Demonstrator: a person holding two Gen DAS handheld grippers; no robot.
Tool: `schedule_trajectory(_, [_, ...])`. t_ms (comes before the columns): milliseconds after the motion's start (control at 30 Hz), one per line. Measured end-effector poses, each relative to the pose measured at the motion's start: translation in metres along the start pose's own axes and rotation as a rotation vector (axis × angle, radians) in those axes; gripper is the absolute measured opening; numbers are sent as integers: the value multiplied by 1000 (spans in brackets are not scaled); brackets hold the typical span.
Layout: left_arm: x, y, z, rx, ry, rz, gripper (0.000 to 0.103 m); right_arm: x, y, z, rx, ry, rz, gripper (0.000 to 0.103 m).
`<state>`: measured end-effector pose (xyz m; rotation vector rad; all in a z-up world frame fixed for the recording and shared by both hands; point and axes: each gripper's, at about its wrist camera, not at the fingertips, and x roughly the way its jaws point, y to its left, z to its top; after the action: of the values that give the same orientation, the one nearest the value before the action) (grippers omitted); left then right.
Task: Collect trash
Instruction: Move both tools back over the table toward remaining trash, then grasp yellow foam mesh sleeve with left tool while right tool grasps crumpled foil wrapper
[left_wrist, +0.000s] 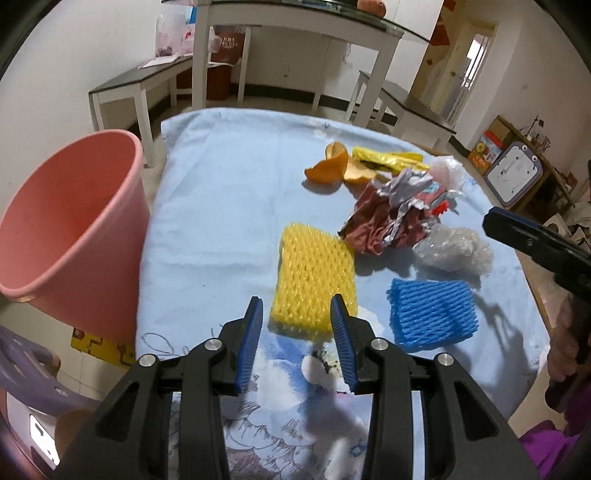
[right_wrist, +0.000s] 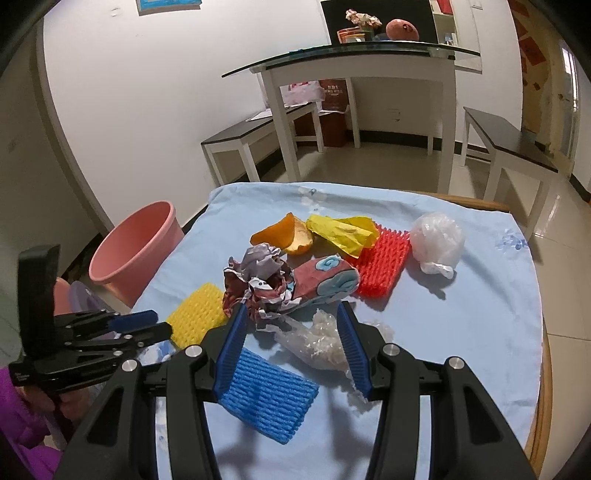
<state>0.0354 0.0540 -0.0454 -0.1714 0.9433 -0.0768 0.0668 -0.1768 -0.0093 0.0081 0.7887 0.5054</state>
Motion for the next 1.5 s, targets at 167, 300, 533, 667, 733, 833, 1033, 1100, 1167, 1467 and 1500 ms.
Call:
schedule_trajectory(167, [8, -1, -4, -1, 14, 23, 31, 2, 4, -2, -8, 1, 18, 49])
schedule_trajectory(300, [5, -2, -5, 7, -9, 38, 8, 4, 7, -3, -14, 5, 24, 49])
schedule_trajectory(533, [-13, 1, -3, -8, -72, 37, 6, 11, 12, 3, -13, 9, 43, 49])
schedule_trajectory(667, [-20, 3, -2, -6, -89, 38, 6, 19, 17, 12, -23, 7, 52, 49])
schedule_trajectory(733, [-19, 4, -2, -7, -87, 43, 6, 25, 18, 18, -28, 11, 60, 49])
schedule_trajectory(833, [-16, 6, -3, -11, -76, 43, 6, 40, 20, 24, -32, 57, 96, 49])
schedule_trajectory(1033, [-12, 7, -5, -14, -65, 33, 6, 59, 39, 17, -127, 106, 85, 49])
schedule_trajectory(1100, [-11, 7, -5, -14, -64, 32, 6, 63, 40, 18, -140, 101, 67, 49])
schedule_trajectory(1167, [-11, 7, -4, -14, -65, 28, 6, 67, 39, 21, -141, 94, 49, 49])
schedule_trajectory(1467, [-17, 14, -2, -39, -97, 28, 6, 70, 44, 23, -166, 110, 65, 12])
schedule_trajectory(1500, [-20, 16, -1, -45, -112, 34, 6, 68, 44, 23, -166, 103, 65, 12])
